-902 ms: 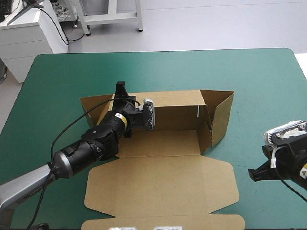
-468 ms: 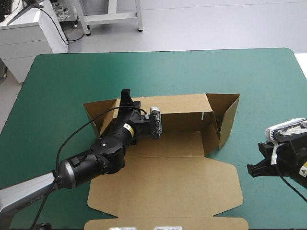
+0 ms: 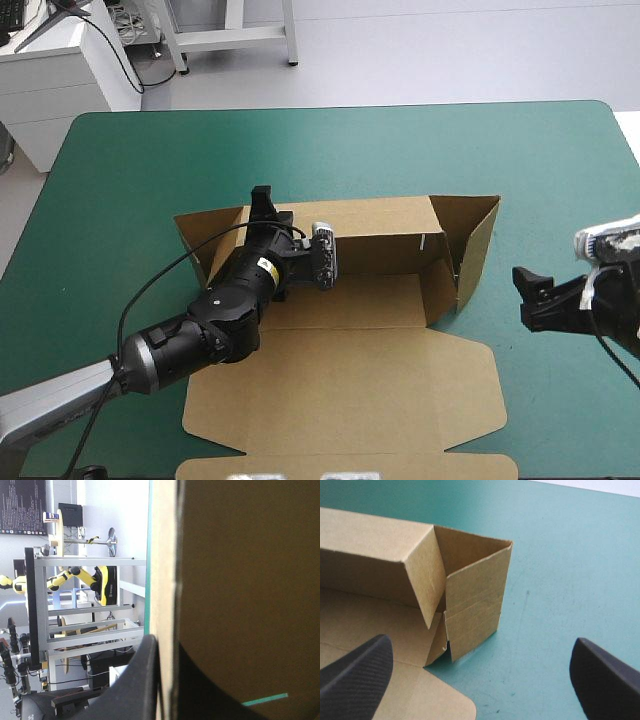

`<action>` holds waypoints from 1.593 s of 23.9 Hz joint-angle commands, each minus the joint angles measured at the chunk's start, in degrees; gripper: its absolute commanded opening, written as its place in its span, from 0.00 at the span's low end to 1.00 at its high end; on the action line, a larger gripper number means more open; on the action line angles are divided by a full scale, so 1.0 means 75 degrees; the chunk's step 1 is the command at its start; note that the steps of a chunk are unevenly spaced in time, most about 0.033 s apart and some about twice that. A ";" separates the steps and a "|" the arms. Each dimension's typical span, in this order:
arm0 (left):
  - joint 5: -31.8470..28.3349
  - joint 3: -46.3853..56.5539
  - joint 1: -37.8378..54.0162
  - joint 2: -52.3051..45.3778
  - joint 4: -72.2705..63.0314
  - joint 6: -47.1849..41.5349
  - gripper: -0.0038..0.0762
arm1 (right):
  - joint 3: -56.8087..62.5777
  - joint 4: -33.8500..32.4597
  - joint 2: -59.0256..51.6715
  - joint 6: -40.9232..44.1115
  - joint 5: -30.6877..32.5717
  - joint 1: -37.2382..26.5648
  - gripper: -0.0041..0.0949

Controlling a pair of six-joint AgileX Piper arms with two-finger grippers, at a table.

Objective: Fold the box

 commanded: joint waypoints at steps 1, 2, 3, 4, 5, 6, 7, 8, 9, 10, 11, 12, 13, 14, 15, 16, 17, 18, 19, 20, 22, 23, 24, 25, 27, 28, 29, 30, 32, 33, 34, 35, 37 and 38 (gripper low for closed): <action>-0.0150 -0.0131 -0.0077 -0.0192 -0.0038 -0.0107 0.04 | -0.0993 -0.0115 0.0877 0.0013 -0.0658 -0.0056 0.94; -0.0197 -0.0131 -0.0077 -0.0192 -0.0038 -0.0107 0.04 | -0.1204 -0.0115 0.1074 0.0013 -0.0658 -0.0056 0.94; -0.0229 -0.0131 -0.0077 -0.0192 -0.0038 -0.0107 0.04 | -0.1603 -0.0115 0.1615 -0.0003 -0.0644 -0.0056 0.94; -0.0229 -0.0131 -0.0077 -0.0192 -0.0038 -0.0107 0.04 | -0.1759 -0.0115 0.1909 -0.0003 -0.0644 -0.0056 0.94; -0.0211 -0.0131 -0.0077 -0.0192 -0.0052 -0.0107 0.04 | -0.2122 -0.0115 0.2522 -0.0003 -0.0626 -0.0056 0.94; -0.0173 -0.0131 -0.0077 -0.0192 -0.0093 -0.0045 0.04 | -0.2267 -0.0115 0.2775 -0.0003 -0.0626 -0.0056 0.94; -0.0130 -0.0131 -0.0077 -0.0192 -0.0154 -0.0088 0.04 | -0.2645 -0.0115 0.3426 0.0008 -0.0626 -0.0056 0.94; -0.0130 -0.0131 -0.0077 -0.0192 -0.0230 -0.0088 0.04 | -0.2951 -0.0097 0.3936 0.0020 -0.0606 -0.0056 0.94; -0.0109 -0.0131 -0.0091 -0.0192 -0.0352 -0.0088 0.04 | -0.3200 0.0000 0.4299 0.0020 -0.0566 -0.0056 0.94; -0.0047 -0.0131 -0.0103 -0.0192 -0.0509 -0.0099 0.04 | -0.3427 0.0000 0.4762 0.0020 -0.0508 -0.0056 0.94; 0.0011 -0.0131 -0.0138 -0.0192 -0.0620 -0.0099 0.04 | -0.3645 0.0000 0.5080 0.0020 -0.0468 -0.0056 0.94; 0.0036 -0.0131 -0.0154 -0.0192 -0.0716 -0.0099 0.04 | -0.3872 0.0000 0.5463 0.0020 -0.0468 -0.0056 0.94; 0.0036 -0.0131 -0.0154 -0.0192 -0.0772 -0.0099 0.04 | -0.4052 0.0000 0.5776 0.0020 -0.0483 -0.0056 0.94; 0.0036 -0.0131 -0.0154 -0.0192 -0.0820 -0.0099 0.04 | -0.4309 0.0000 0.6104 0.0024 -0.0512 -0.0099 0.94; 0.0036 -0.0131 -0.0154 -0.0192 -0.0826 -0.0099 0.04 | -0.4513 0.0000 0.6347 0.0089 -0.0512 -0.0156 0.94; 0.0036 -0.0131 -0.0154 -0.0192 -0.0839 -0.0099 0.04 | -0.4776 0.0086 0.6657 0.0089 -0.0494 -0.0280 0.94; 0.0036 -0.0131 -0.0154 -0.0192 -0.0839 -0.0099 0.04 | -0.4931 0.0158 0.6801 0.0089 -0.0449 -0.0374 0.94; 0.0036 -0.0131 -0.0154 -0.0192 -0.0839 -0.0099 0.04 | -0.5080 0.0301 0.6974 0.0089 -0.0386 -0.0490 0.94; 0.0036 -0.0131 -0.0154 -0.0192 -0.0845 -0.0099 0.04 | -0.5216 0.0471 0.7135 0.0089 -0.0294 -0.0617 0.94; 0.0036 -0.0131 -0.0154 -0.0192 -0.0845 -0.0099 0.04 | -0.5306 0.0629 0.7253 0.0037 -0.0225 -0.0720 0.94; 0.0036 -0.0131 -0.0154 -0.0192 -0.0845 -0.0099 0.04 | -0.5477 0.1100 0.7547 -0.0135 -0.0028 -0.1000 0.94; 0.0036 -0.0131 -0.0154 -0.0192 -0.0845 -0.0099 0.04 | -0.5511 0.1382 0.7691 -0.0261 0.0121 -0.1177 0.94; 0.0036 -0.0131 -0.0154 -0.0192 -0.0845 -0.0099 0.04 | -0.5511 0.1512 0.7743 -0.0302 0.0234 -0.1243 0.94; 0.0036 -0.0131 -0.0154 -0.0192 -0.0845 -0.0099 0.04 | -0.5511 0.1574 0.7814 -0.0323 0.0376 -0.1320 0.94; 0.0020 -0.0131 -0.0154 -0.0192 -0.0845 -0.0099 0.04 | -0.5511 0.1595 0.7923 -0.0323 0.0729 -0.1396 0.94; 0.0020 -0.0131 -0.0154 -0.0192 -0.0845 -0.0099 0.04 | -0.5511 0.1595 0.7977 -0.0323 0.0876 -0.1398 0.94; 0.0003 -0.0131 -0.0154 -0.0192 -0.0845 -0.0099 0.04 | -0.5498 0.1595 0.7991 -0.0360 0.1022 -0.1398 0.94; 0.0003 -0.0131 -0.0154 -0.0192 -0.0845 -0.0099 0.04 | -0.5497 0.1595 0.8027 -0.0417 0.1168 -0.1398 0.94; 0.0003 -0.0131 -0.0154 -0.0192 -0.0845 -0.0099 0.04 | -0.5497 0.1595 0.8031 -0.0619 0.1402 -0.1398 0.94; 0.0003 -0.0131 -0.0154 -0.0192 -0.0845 -0.0099 0.04 | -0.5497 0.1610 0.8031 -0.0699 0.1529 -0.1398 0.94; 0.0003 -0.0131 -0.0154 -0.0192 -0.0845 -0.0099 0.04 | -0.5497 0.1610 0.8031 -0.0733 0.1612 -0.1398 0.94; 0.0003 -0.0131 -0.0154 -0.0192 -0.0845 -0.0099 0.04 | -0.5483 0.1624 0.8031 -0.0733 0.1612 -0.1398 0.94; -0.0012 -0.0131 -0.0154 -0.0192 -0.0845 -0.0099 0.04 | -0.5471 0.1647 0.8031 -0.0697 0.1612 -0.1398 0.94; -0.0012 -0.0131 -0.0154 -0.0192 -0.0845 -0.0099 0.04 | -0.5451 0.1750 0.8031 -0.0699 0.1612 -0.1398 0.94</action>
